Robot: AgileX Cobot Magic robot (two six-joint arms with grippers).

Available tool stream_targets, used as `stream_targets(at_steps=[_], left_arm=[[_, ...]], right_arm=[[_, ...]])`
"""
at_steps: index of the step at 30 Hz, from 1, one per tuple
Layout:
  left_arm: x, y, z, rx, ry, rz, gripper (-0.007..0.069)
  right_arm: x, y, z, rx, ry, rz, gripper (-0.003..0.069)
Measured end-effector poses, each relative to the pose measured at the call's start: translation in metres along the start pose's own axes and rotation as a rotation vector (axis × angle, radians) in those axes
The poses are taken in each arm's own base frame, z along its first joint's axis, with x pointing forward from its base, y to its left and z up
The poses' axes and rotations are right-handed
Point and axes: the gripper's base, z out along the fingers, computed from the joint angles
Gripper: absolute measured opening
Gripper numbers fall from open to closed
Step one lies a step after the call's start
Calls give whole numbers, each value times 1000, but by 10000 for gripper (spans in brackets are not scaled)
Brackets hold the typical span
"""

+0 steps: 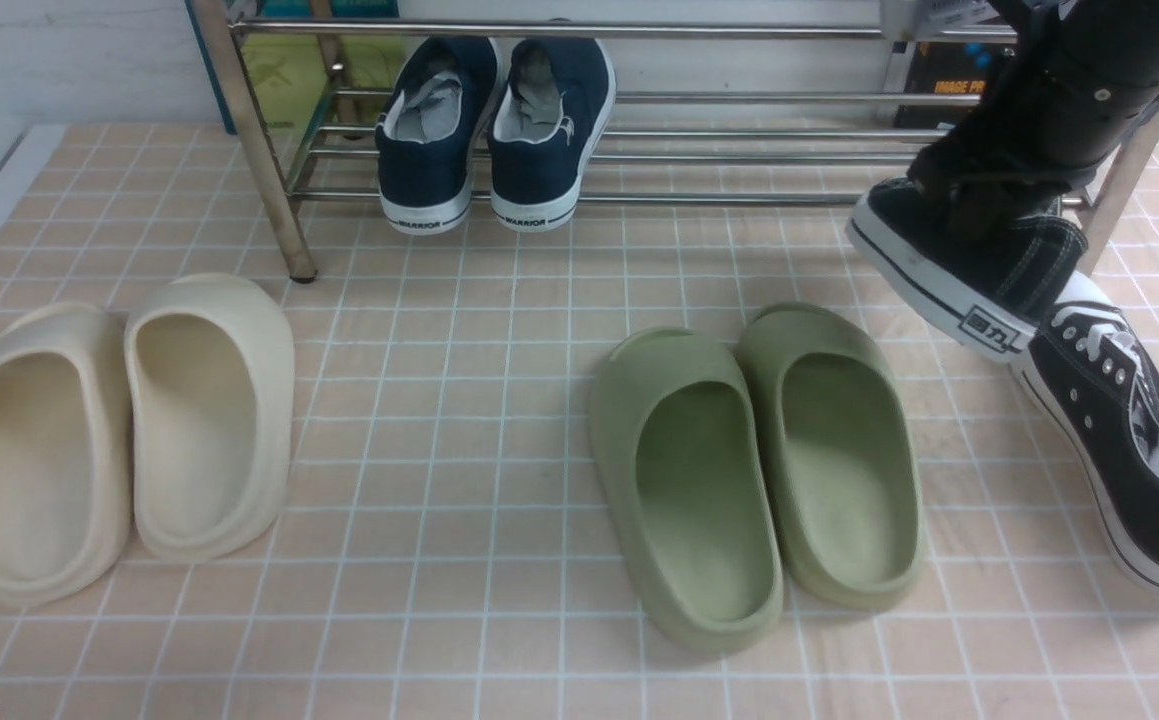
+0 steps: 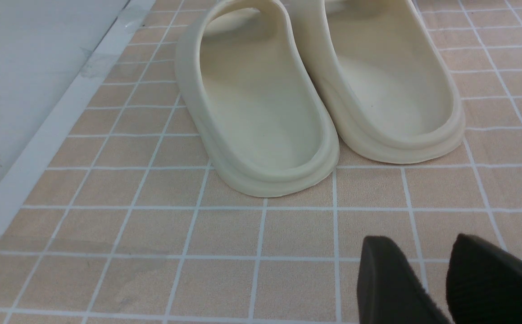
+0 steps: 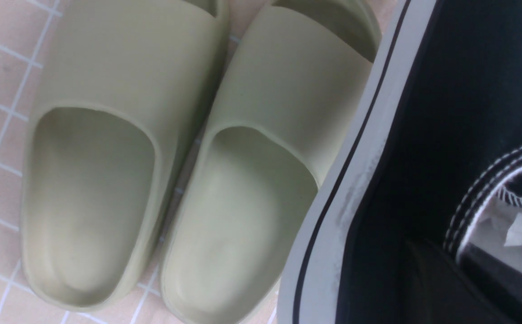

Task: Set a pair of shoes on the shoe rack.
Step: Use the right arm to put a shoe into the shoe rack

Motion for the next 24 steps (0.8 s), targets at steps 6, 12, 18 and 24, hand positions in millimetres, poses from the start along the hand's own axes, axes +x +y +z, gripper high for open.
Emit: stream_targets(at_steps=[6,12,18,24], left_arm=[[0,0,0,0,0,0,237],[0,0,0,0,1,0,237],[0,0,0,0,1,0,237],[0,0,0,0,1,0,237]], right_arm=[[0,0,0,-5,-1,5,6],[3,2,-21,20,-46,-9,8],[6,4,-44,40,-100,-22,8],[2,-2,-25,93,-48,-62,8]])
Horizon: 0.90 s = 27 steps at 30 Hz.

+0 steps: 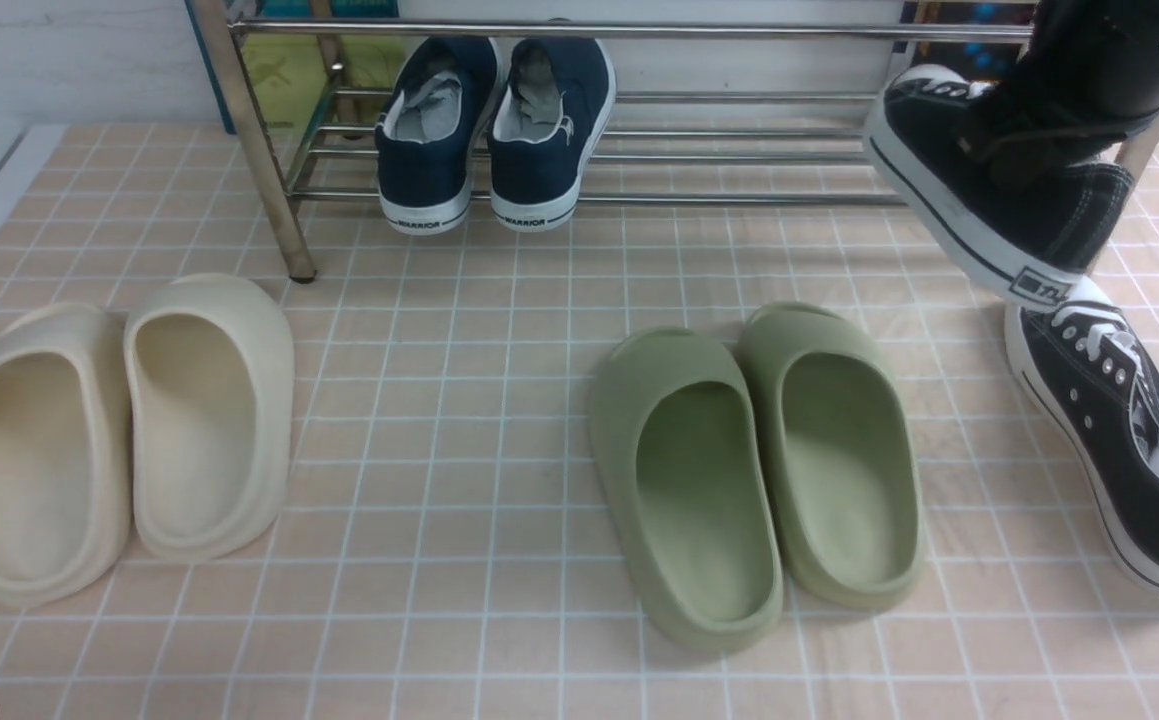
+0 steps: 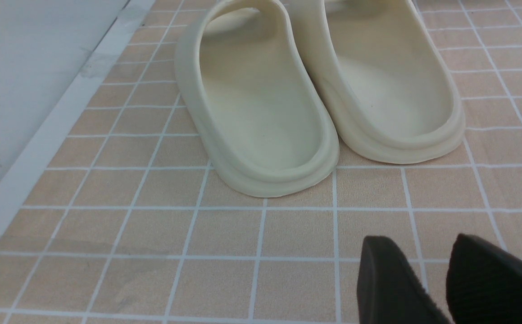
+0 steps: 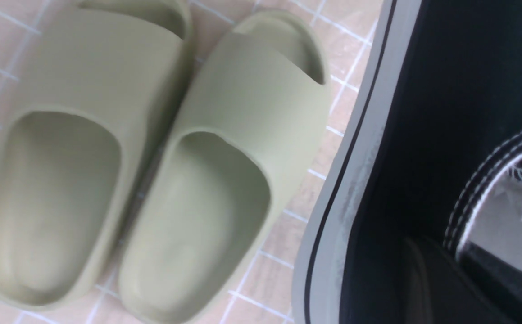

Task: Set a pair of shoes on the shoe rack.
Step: Use the right arm to put a shoe into the shoe rack

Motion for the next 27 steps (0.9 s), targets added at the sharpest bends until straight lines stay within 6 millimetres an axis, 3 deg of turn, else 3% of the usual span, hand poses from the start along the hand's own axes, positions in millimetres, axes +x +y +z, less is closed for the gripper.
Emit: stream_targets(at_steps=[5,10,18,27], left_arm=[[0,0,0,0,0,0,237],[0,0,0,0,0,0,237],[0,0,0,0,0,0,237],[0,0,0,0,0,0,237]], right_arm=[[-7,-4,29,29,16,-19,8],[-24,-10,60,90,-97,-81,12],[-46,-14,89,141,-285,-124,13],[-55,-20,139,224,-358,-156,27]])
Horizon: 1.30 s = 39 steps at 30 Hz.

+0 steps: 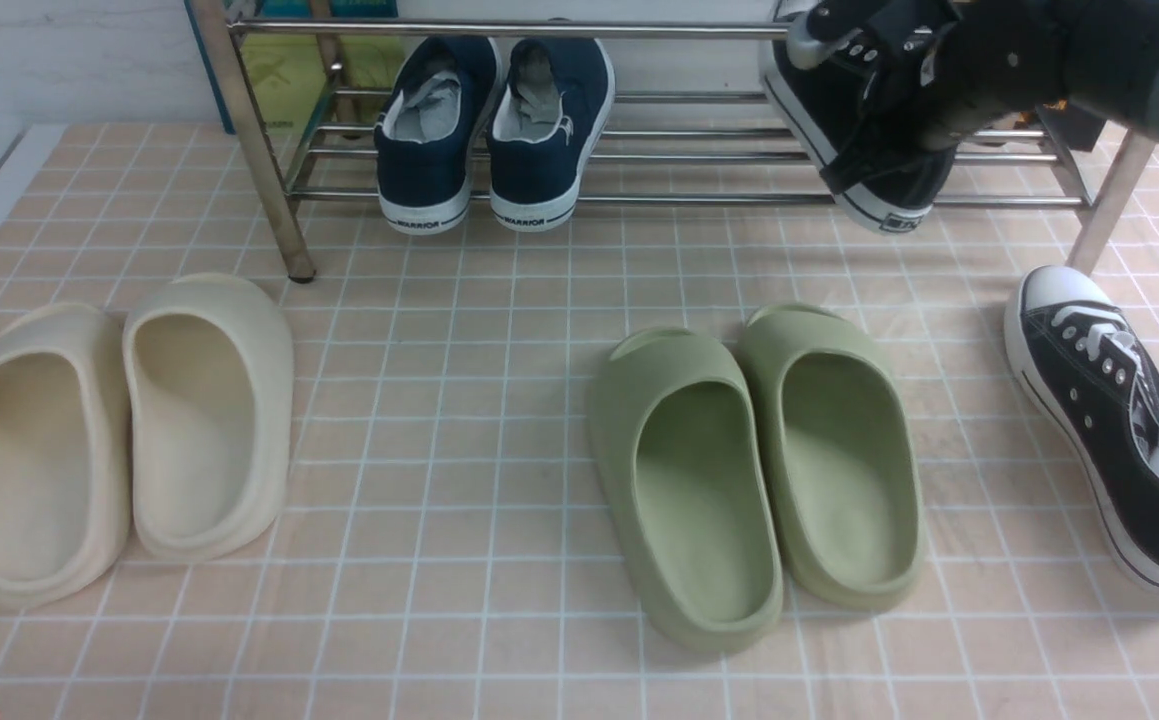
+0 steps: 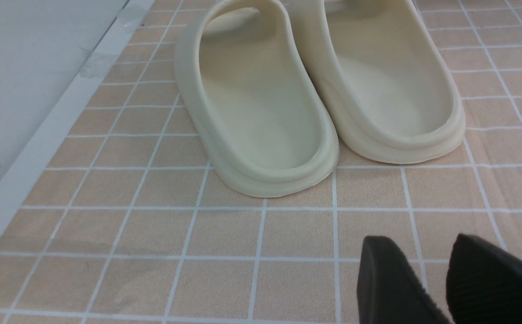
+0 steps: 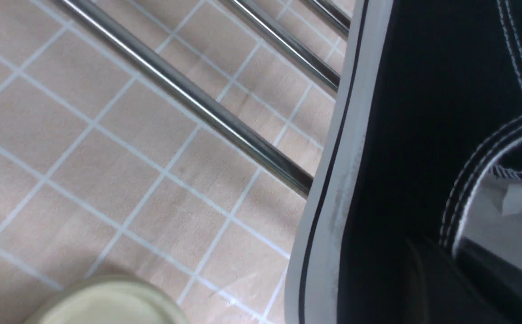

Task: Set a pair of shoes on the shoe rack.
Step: Use the right arm to put a shoe into the shoe rack, then use the right arm to grab the shoe closest to it

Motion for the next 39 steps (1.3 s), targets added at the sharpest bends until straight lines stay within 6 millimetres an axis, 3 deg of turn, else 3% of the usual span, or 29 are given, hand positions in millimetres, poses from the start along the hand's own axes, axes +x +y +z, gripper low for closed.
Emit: stream_targets(at_steps=[4,7,8,9,11,15,17,24,27,32,34,35,39], left_arm=[[0,0,0,0,0,0,237],[0,0,0,0,0,0,237],[0,0,0,0,0,0,237],[0,0,0,0,0,0,237],[0,0,0,0,0,0,237],[0,0,0,0,0,0,237],[0,0,0,0,0,0,237],[0,0,0,0,0,0,237],[0,0,0,0,0,0,237],[0,0,0,0,0,0,237],[0,0,0,0,0,0,237],[0,0,0,0,0,0,237],[0,0,0,0,0,0,237]], right_arm=[[2,2,12,19,-25,54,79],[1,1,11,28,-36,102,194],[1,1,11,28,-36,111,203],[0,0,7,30,-32,138,281],[-2,-3,-4,32,-7,171,364],[-11,-11,-48,43,56,205,485],[-16,-19,-86,54,91,220,520],[-10,-32,-174,47,220,257,512],[4,-29,-201,22,252,260,480],[43,-17,-209,5,333,274,440],[76,-10,-199,1,393,300,425],[81,-9,-196,2,403,304,424],[138,-4,-161,13,509,361,421]])
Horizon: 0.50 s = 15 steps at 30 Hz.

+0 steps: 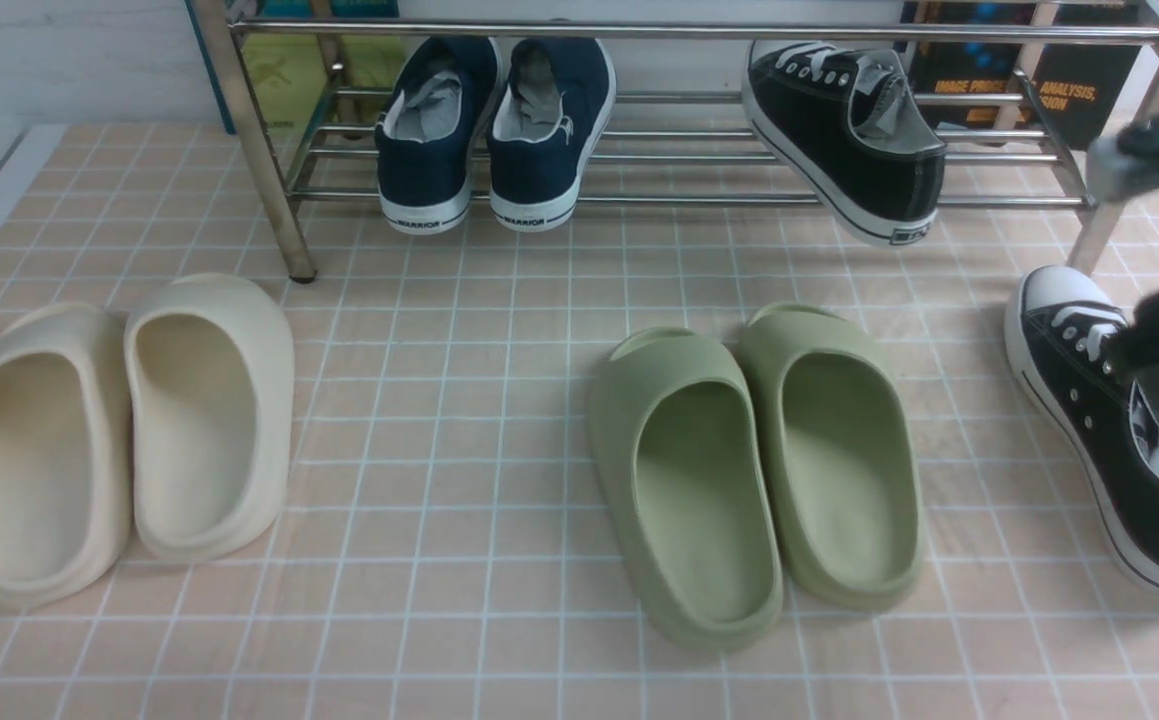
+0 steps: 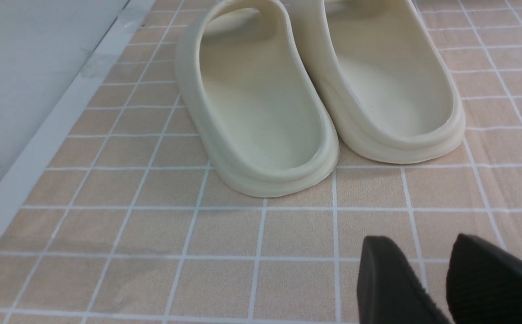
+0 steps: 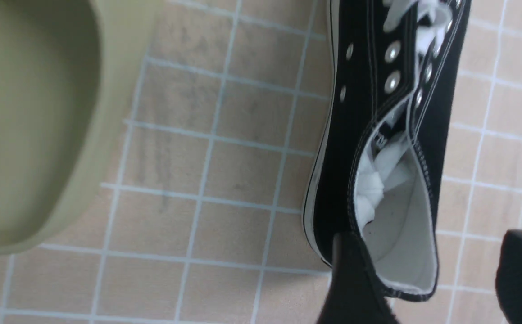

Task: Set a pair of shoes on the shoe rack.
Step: Use the right arm to grab the shoe closest to it

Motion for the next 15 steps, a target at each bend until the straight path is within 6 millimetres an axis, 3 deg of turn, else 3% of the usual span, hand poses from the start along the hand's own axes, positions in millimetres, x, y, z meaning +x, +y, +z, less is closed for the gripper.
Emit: stream_targets(at_steps=[3,12,15], left_arm=[[0,0,0,0,0,0,237],[0,0,0,0,0,0,237],[0,0,0,0,0,0,237]], right_arm=[[11,-7,30,3,21,33,421],[11,-1,78,-15,46,16,401],[14,2,95,-18,100,-17,295]])
